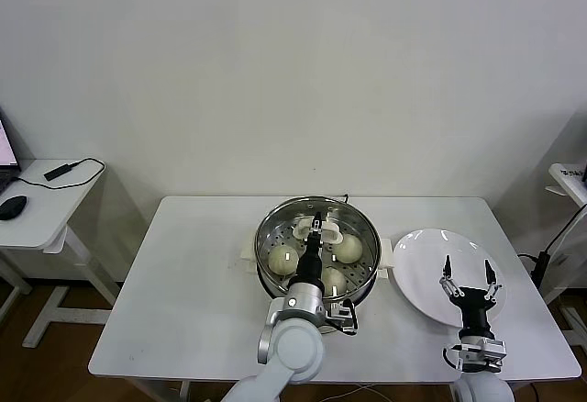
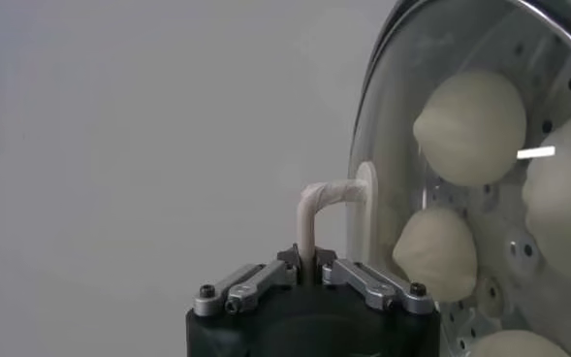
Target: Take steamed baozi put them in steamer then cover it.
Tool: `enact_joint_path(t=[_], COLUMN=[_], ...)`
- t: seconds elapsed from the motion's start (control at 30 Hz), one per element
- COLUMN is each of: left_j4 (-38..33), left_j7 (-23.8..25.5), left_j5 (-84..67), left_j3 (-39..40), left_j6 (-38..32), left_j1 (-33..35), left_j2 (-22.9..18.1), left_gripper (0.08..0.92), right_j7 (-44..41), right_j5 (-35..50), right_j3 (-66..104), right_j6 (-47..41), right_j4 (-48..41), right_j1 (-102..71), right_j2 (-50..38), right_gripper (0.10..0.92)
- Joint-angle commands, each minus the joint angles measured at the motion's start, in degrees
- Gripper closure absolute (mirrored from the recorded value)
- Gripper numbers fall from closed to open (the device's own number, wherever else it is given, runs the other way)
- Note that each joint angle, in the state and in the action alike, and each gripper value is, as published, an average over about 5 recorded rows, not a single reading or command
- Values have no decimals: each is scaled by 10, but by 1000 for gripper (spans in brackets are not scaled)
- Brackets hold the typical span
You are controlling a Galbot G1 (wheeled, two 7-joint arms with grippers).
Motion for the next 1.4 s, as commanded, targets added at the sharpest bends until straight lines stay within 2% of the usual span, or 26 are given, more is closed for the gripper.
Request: enact_joint_path(t=[0.03, 0.67, 1.2, 1.4], left_j4=[-1, -9, -88, -130], left_j7=[6, 11, 15, 18], left_j5=[2, 0, -33, -54], left_j3=[0, -8, -1, -3], left_j6=[-2, -10, -8, -6], left_j1=[1, 7, 33, 54], left_j2=[1, 1, 22, 46], left_gripper=[809, 790, 344, 198], right_j7=[0, 1, 1, 2], right_j5=[0, -1, -2, -2], right_j3=[0, 0, -2, -3], right_j6=[1, 0, -1, -4], right_j4=[-1, 0, -1, 0], right_j1=[1, 3, 8, 12], right_j2=[1, 0, -1, -1], right_gripper=[203, 203, 203, 203])
